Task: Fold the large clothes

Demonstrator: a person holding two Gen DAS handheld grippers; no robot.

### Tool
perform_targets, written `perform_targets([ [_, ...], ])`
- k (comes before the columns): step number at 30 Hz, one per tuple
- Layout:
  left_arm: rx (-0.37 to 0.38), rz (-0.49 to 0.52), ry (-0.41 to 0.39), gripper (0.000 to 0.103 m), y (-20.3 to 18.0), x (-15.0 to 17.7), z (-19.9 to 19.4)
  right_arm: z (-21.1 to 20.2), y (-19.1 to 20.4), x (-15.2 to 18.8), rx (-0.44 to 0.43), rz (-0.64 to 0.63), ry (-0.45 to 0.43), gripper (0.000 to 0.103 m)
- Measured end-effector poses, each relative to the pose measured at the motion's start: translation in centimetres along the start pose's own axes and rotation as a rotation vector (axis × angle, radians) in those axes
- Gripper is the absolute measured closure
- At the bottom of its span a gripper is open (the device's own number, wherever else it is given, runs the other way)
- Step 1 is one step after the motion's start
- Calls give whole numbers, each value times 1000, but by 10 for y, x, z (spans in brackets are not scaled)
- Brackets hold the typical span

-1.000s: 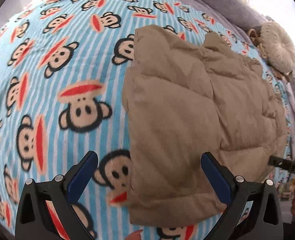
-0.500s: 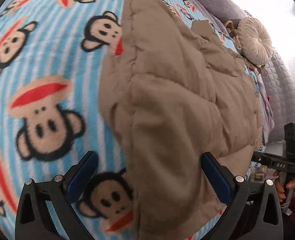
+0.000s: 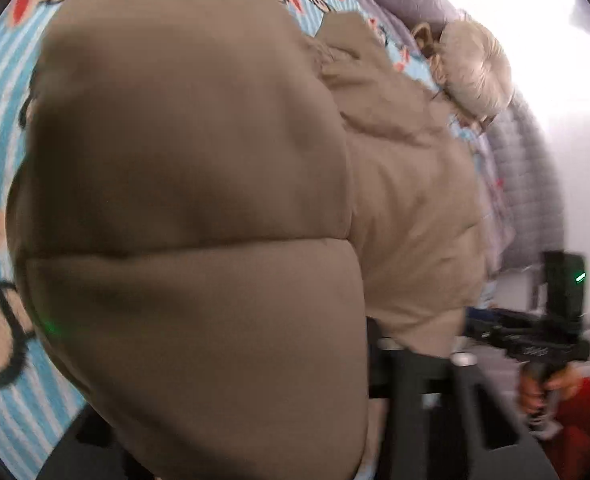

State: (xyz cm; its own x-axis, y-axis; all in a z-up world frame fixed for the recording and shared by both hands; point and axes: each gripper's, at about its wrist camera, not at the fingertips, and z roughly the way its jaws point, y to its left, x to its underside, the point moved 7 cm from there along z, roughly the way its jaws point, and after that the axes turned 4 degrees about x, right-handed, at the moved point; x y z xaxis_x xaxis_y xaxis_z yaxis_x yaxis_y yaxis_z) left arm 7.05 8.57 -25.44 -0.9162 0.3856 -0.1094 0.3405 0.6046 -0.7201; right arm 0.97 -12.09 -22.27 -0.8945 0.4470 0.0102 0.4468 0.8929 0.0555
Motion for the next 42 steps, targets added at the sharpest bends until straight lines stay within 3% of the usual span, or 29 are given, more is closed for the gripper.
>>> perform_targets([
  [5,-2,-5,-33,75,-29,1,-19,-32,-9,-14,9,-53,-131,53],
  [6,-5,-5,-38,75,-35,2,-22,-37,-11,-19,4,-60,-162,64],
  [8,-13,-16,-53,75,-51,1,-27,-42,-13,-30,-7,-81,-209,74],
  [12,-63,-39,-93,75,-93,-2,-35,-35,-10,-58,-53,-117,-255,75],
  [18,-164,7,-123,75,-187,-10,-23,-2,-5,-90,-168,-101,-230,76],
  [23,-230,42,-119,75,-265,-20,17,18,-16,-109,-308,-23,-162,77],
  [27,-345,100,-103,75,-307,-28,56,31,-23,-118,-392,31,-117,87],
  [33,-426,150,-83,74,-329,-28,91,33,-44,-125,-513,100,-32,90],
  [36,-432,149,-56,74,-327,-32,108,10,-78,-122,-537,111,-51,89],
  [37,-433,146,-43,73,-323,-28,111,0,-94,-120,-554,126,-70,87],
  [39,-403,144,-19,60,-330,-25,130,-15,-123,-117,-549,160,-104,74],
  [42,-279,149,46,40,-342,-24,163,-33,-167,-108,-514,212,-158,66],
])
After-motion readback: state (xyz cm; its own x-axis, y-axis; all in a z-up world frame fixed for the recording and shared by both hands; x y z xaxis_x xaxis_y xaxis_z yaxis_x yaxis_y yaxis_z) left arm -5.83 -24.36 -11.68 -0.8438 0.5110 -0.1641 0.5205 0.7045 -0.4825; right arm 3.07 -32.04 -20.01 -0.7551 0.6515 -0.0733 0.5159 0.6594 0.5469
